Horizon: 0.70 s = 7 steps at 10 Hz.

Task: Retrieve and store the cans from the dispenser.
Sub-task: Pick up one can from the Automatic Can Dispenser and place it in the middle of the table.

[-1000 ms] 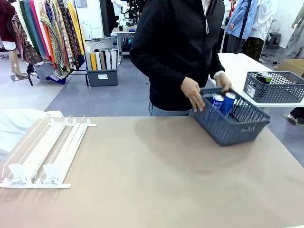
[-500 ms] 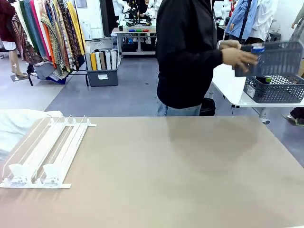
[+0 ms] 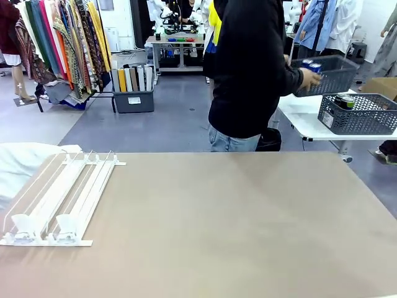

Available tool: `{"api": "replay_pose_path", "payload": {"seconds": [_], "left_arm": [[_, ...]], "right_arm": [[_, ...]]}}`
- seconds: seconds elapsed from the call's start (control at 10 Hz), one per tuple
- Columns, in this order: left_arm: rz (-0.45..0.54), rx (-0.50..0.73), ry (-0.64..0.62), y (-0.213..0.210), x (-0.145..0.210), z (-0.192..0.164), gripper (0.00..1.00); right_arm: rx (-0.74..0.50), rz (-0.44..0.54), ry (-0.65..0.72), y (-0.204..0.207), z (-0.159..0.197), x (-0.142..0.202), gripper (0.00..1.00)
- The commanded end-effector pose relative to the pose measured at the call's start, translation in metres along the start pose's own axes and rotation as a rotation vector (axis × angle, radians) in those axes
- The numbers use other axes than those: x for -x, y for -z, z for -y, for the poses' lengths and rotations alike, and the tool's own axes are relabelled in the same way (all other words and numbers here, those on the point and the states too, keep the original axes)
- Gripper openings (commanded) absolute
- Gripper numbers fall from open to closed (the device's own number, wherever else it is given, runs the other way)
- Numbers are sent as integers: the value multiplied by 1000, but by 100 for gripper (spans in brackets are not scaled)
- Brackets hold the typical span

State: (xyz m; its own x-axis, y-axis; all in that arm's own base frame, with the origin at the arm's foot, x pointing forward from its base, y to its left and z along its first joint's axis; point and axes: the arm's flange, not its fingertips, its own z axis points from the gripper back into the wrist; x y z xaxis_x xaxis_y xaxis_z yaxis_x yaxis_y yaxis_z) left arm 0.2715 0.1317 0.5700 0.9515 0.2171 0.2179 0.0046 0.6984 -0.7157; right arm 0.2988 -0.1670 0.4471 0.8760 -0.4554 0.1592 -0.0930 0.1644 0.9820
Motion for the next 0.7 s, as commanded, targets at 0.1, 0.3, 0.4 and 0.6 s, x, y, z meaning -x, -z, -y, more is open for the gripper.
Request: {"api": "replay_pose_path", "payload": {"seconds": [0.1,0.3,0.4,0.6], "left_arm": [[4,28,16,-1,1,-2,100],[4,28,16,-1,1,-2,100],[4,28,16,-1,1,-2,100],[4,28,16,-1,1,-2,100]], "right_arm": [[-10,1,-10,0,-3,-1,100],[-10,1,-10,0,-3,-1,100],[-10,1,-10,0,-3,-1,100],[-10,1,-10,0,-3,-1,100]]}}
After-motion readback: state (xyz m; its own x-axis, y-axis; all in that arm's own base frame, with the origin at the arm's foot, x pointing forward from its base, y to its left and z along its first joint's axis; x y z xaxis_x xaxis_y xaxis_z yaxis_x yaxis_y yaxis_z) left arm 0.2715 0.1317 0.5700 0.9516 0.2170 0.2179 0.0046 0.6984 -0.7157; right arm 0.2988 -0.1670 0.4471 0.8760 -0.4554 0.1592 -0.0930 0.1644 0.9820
